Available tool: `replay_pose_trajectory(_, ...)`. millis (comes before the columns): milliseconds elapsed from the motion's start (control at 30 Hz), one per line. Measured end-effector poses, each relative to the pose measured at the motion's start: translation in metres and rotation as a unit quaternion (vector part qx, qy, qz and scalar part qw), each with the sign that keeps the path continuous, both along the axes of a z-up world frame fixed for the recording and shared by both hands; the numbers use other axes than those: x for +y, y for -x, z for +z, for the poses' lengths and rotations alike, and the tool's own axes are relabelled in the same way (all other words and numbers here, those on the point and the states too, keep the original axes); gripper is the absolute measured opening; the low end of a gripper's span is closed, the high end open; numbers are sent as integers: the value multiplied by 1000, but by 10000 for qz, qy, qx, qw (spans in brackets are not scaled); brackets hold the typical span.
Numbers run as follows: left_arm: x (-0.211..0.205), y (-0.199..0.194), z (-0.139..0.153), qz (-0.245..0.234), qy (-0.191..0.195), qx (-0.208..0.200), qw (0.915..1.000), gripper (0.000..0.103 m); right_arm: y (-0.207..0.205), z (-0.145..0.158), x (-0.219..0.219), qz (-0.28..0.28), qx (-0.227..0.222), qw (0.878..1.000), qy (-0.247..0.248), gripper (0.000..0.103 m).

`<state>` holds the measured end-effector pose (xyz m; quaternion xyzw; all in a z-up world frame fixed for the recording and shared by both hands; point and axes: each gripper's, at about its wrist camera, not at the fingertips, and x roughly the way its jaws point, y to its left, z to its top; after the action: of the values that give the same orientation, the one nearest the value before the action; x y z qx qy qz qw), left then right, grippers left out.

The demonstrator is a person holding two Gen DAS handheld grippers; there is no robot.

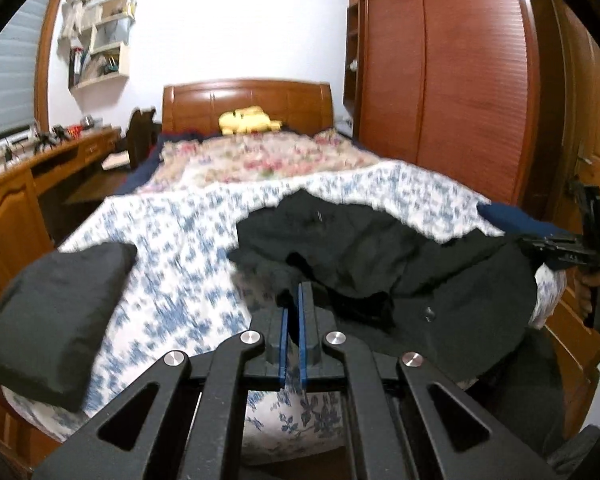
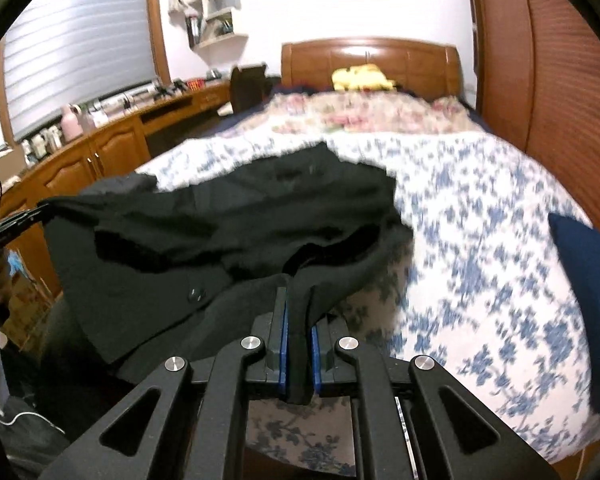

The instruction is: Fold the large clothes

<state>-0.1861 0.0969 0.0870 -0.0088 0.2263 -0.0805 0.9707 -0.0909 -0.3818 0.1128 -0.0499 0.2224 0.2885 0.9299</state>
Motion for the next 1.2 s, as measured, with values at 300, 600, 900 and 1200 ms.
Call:
replay_pose_trajectory(300, 8, 44, 73, 159, -7, -828, 9964, 4, 73, 48, -31, -5, -838, 9965, 10, 8)
replay_pose_trajectory(600, 30, 24, 66, 482, 46, -724, 9962, 4, 83, 46, -32, -45, -1009, 9949, 49, 8)
replay_pose_trajectory(900, 49, -61, -12, 786, -83, 97, 9968, 4, -34, -14, 19, 14, -225, 9997, 15, 8)
replay_pose_trajectory(1200, 48, -138, -38, 881, -208, 311, 9954, 4, -144, -41, 69, -154, 126, 9981, 587, 8)
